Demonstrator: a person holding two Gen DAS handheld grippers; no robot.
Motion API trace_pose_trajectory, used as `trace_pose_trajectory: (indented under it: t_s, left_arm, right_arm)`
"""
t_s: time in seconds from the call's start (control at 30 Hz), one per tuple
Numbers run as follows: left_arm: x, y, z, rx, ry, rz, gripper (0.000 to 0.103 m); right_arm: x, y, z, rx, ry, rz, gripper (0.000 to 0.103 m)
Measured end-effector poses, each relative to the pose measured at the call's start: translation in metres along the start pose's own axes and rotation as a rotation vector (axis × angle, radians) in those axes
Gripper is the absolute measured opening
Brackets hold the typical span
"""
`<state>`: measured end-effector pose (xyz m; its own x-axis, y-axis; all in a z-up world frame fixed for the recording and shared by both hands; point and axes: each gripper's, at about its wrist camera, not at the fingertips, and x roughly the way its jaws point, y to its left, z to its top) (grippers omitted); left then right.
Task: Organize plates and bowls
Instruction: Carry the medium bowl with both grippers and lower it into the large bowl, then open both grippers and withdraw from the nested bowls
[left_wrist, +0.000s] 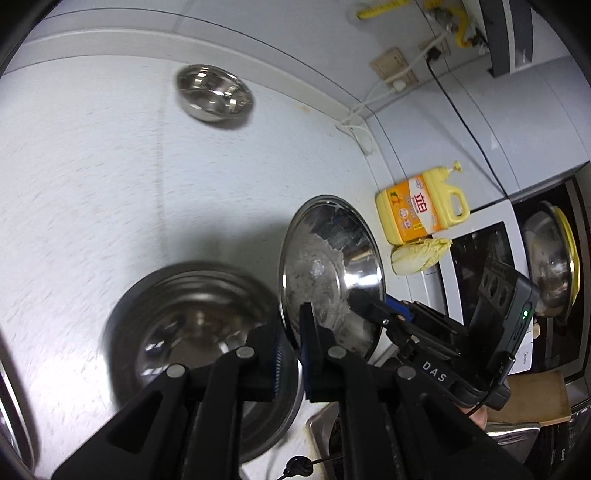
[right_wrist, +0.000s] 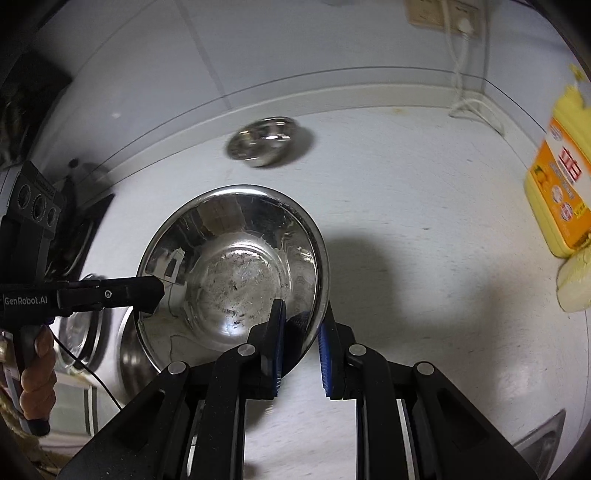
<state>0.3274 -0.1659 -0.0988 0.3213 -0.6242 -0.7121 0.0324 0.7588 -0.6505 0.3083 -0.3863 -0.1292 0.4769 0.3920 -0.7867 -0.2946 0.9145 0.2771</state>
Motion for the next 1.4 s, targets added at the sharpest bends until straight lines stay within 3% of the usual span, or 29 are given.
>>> trace_pose_trajectory:
  t_s: [0.2,0.6,0.8,1.23,1.33,1.4]
  left_arm:
    - [-0.015,0.035,-0.028,-0.053,0.000,0.021,0.008]
    - [0.000,0.093,-0.064,-0.128,0.060,0.127,0.008]
    - [0.000,0.094,-0.066,-0.121,0.057,0.133,0.008]
    - [0.001,0.075,-0.067,-0.059,0.020,0.220,0.010]
    - [-0.002,0.070,-0.066,-0.032,0.000,0.255,0.020]
    - [-0.004,0.068,-0.065,-0.025,-0.010,0.252,0.021]
  right_arm:
    - [0.009,0.035,-0.015,-0.052,0.030,0.039,0.015]
    - [0.068,0.063,-0.046,-0.084,0.186,0.080,0.015]
    - [0.075,0.065,-0.046,-0.093,0.214,0.084,0.015]
    - [0.076,0.074,-0.048,-0.115,0.211,0.054,0.016]
    - [0.076,0.075,-0.049,-0.111,0.211,0.048,0.016]
    - [0.077,0.076,-0.050,-0.110,0.213,0.046,0.016]
